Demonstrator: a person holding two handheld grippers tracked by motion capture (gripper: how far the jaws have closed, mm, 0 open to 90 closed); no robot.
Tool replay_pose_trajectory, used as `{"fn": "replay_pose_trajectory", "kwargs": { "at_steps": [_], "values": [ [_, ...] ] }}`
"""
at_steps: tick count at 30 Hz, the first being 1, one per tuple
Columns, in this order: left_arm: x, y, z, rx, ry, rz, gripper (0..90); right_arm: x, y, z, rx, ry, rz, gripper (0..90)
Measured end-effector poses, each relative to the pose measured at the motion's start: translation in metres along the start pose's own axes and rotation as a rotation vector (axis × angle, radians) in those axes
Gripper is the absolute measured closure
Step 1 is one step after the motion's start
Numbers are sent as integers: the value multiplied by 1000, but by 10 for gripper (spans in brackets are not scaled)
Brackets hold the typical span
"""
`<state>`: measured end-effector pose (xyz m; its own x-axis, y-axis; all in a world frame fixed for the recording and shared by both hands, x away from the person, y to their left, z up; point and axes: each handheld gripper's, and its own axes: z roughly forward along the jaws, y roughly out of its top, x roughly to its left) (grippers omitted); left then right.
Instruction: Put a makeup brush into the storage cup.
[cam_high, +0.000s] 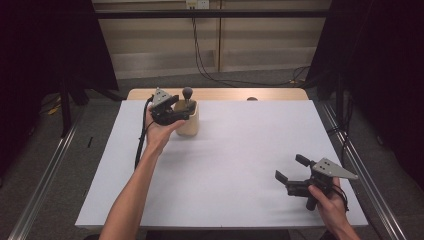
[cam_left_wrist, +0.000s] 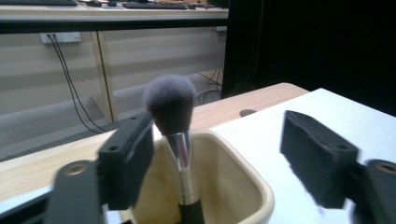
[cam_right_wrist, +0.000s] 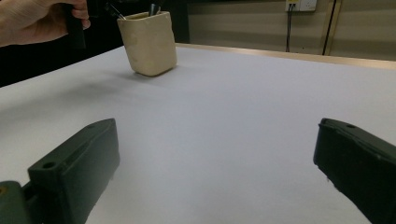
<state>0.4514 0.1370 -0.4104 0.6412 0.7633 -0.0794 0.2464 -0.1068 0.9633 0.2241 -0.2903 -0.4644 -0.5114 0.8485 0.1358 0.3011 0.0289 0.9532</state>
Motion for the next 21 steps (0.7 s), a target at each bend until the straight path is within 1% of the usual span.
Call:
{"fn": "replay_pose_trajectory", "kwargs": {
  "at_steps": [1, 2, 3, 5, 7, 9, 12, 14, 16, 18, 19, 21],
  "values": [
    [1, 1, 0, -8, -2, -16, 196, -1, 0, 0, 2, -1, 1, 0],
    [2, 2, -1, -12, -1, -19, 166, -1, -1, 1, 3, -2, 5, 0],
    [3, 3, -2, -23, -1, -34, 141, -2, -1, 1, 5, -1, 7, 0],
    [4, 4, -3, -21, -10, -34, 124, -2, -1, 2, 3, -2, 11, 0],
    [5, 5, -6, -18, -4, -39, 97, -1, -1, 3, 7, 1, 10, 0],
    [6, 6, -9, -16, -9, -56, 71, -1, -1, 4, 8, 5, 3, 0],
    [7, 9, -14, -16, -19, -56, 52, 0, -1, 4, 8, 8, 2, 0],
    [7, 11, -17, -18, -14, -41, 41, 0, -1, 4, 7, 9, 2, 0],
    [6, 12, -22, -22, -31, -31, 27, 0, -1, 4, 8, 9, 1, 0],
    [4, 12, -25, -27, -27, -25, 22, 0, -1, 4, 8, 12, 3, 0],
    [5, 12, -27, -22, -32, -13, 21, 0, -1, 4, 8, 11, 2, 0],
    [4, 11, -31, -28, -25, -21, 21, 1, 0, 3, 7, 8, 2, 0]
  ]
}}
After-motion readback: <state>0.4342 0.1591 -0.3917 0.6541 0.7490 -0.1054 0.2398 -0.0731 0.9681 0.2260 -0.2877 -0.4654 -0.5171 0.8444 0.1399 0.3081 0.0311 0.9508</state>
